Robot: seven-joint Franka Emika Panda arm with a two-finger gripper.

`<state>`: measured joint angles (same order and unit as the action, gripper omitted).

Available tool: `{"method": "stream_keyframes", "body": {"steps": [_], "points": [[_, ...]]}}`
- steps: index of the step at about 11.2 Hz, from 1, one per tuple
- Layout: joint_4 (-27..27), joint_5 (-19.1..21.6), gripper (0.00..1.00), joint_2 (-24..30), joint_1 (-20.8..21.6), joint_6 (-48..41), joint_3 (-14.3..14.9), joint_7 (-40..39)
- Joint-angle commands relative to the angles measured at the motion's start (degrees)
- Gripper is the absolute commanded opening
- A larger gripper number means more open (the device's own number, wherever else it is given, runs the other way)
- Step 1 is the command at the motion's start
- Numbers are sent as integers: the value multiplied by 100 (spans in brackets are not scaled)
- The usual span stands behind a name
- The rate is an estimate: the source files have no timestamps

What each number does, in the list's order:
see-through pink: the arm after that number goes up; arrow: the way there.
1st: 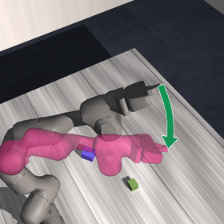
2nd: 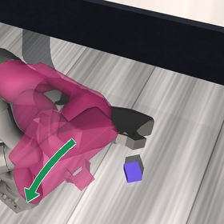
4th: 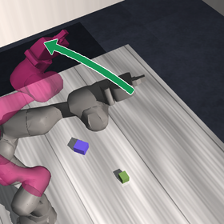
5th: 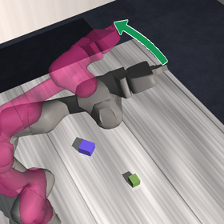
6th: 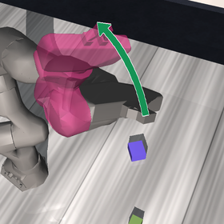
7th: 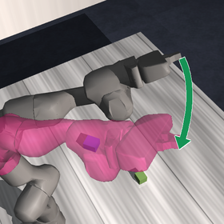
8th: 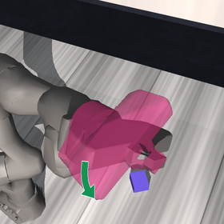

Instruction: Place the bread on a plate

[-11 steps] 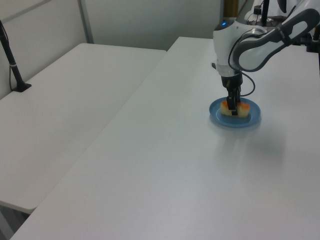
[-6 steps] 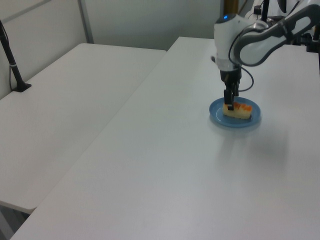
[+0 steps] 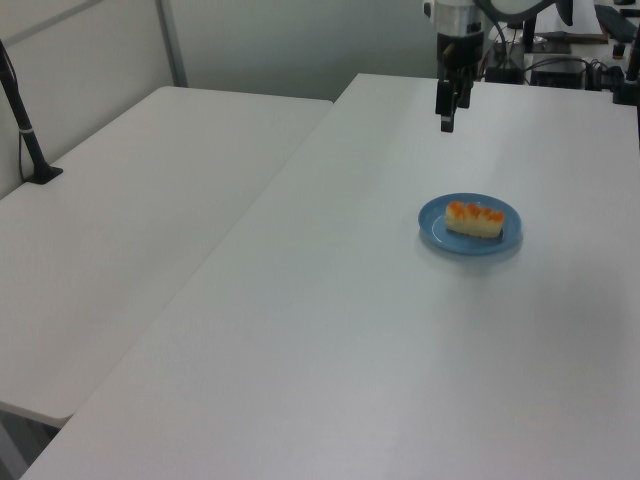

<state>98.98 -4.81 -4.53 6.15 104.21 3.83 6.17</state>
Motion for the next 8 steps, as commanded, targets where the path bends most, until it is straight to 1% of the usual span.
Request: {"method": "stream_keyframes", "body": {"steps": [1, 2, 3, 8], "points": [[-80, 199, 100, 259, -79, -190, 12, 139], [-299, 235, 100, 225, -79, -478, 13, 139], [-344, 235, 100, 216, -88, -542, 13, 139], [-318, 235, 100, 207, -88, -560, 13, 78]]}}
